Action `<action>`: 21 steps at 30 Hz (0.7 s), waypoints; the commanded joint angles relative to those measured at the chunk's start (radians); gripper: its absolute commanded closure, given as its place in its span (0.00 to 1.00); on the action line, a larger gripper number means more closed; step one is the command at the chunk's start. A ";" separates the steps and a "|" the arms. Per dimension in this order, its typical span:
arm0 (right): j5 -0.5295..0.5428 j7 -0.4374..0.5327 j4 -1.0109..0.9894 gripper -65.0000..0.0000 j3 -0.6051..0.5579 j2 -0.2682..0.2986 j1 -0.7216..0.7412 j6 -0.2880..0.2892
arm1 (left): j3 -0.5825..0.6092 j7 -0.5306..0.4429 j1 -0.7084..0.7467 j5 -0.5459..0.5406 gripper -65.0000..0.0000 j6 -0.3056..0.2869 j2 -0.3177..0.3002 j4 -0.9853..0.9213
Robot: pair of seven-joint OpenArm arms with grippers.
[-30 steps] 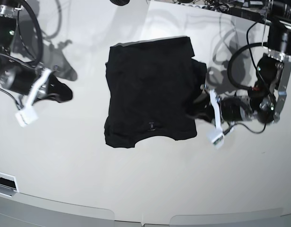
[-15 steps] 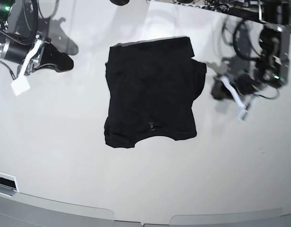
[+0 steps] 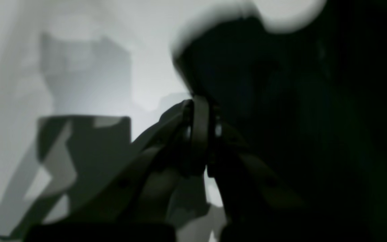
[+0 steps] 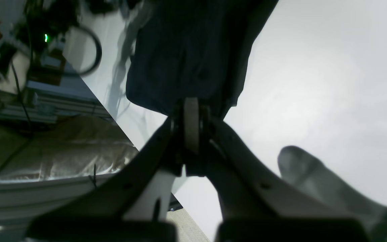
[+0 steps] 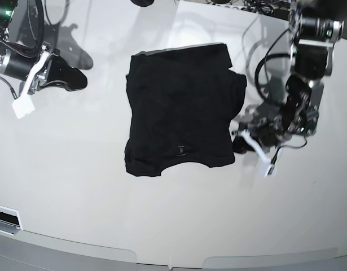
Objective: Layout the t-shirt on the table in an organized manner, then fold the t-shirt properly
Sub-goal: 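Press and tuck the shirt's side edge with the left gripper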
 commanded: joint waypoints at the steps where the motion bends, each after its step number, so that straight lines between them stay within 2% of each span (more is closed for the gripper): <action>1: 0.029 0.018 0.016 1.00 0.006 0.013 0.005 0.005 | -0.003 -0.021 -0.031 0.002 1.00 -0.028 0.006 -0.021; 9: 0.030 0.018 0.016 1.00 0.006 0.013 0.011 0.005 | 0.009 -0.014 -0.108 0.002 1.00 -0.114 0.086 -0.072; 16: 0.029 0.018 0.016 1.00 0.006 0.013 0.037 0.005 | 0.110 -0.013 -0.161 0.006 1.00 -0.114 0.093 -0.072; 21: 0.049 0.018 0.016 1.00 -0.003 0.017 0.052 0.005 | 0.119 0.097 -0.231 0.005 1.00 -0.114 0.091 -0.071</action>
